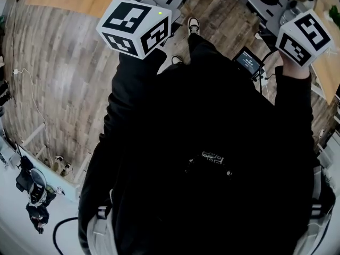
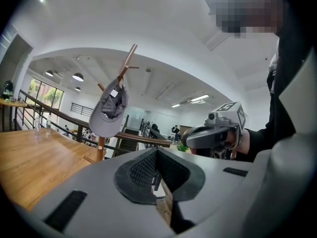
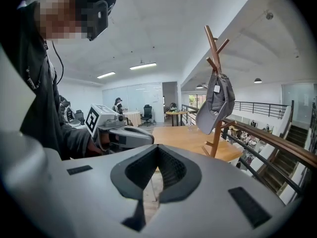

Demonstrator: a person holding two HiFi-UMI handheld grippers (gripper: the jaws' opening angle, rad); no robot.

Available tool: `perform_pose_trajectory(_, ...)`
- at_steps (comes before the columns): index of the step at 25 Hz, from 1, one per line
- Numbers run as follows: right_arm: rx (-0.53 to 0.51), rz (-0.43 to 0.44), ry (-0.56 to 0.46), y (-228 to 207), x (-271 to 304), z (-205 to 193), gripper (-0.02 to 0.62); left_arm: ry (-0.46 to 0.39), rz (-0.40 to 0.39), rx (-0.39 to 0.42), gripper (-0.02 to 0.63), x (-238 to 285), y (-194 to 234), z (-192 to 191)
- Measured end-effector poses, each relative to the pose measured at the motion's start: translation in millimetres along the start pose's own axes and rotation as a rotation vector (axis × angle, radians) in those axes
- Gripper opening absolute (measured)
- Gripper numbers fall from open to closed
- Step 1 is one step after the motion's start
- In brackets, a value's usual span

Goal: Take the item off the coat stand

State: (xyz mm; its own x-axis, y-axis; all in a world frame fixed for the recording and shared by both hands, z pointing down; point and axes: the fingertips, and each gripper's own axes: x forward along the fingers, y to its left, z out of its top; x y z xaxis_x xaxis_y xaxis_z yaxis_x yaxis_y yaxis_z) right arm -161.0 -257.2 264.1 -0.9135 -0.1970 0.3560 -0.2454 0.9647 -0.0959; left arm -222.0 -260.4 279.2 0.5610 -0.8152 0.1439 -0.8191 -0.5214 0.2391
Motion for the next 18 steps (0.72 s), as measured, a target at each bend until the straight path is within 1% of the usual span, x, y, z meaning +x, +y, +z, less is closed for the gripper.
perform_pose_trajectory(2,0.001,0.017,-0.003,-17,6,4,0.017,0.004,0.018,-0.005,0.003,12,12,5)
perform_pose_trajectory(5,0.010,0.031,-0.019,-55,22,13,0.017,0.012,0.037,0.007,0.004,37,36,14)
perform_pose_trajectory(13,0.005,0.045,-0.081,-134,42,13,0.017,0.012,0.034,0.075,0.004,110,70,24)
perform_pose_trajectory(16,0.000,0.059,-0.088,-150,48,15,0.017,0.002,0.037,0.094,0.003,123,82,32)
perform_pose_trajectory(18,-0.001,0.064,-0.091,-155,42,21,0.017,-0.001,0.039,0.104,0.003,127,80,42)
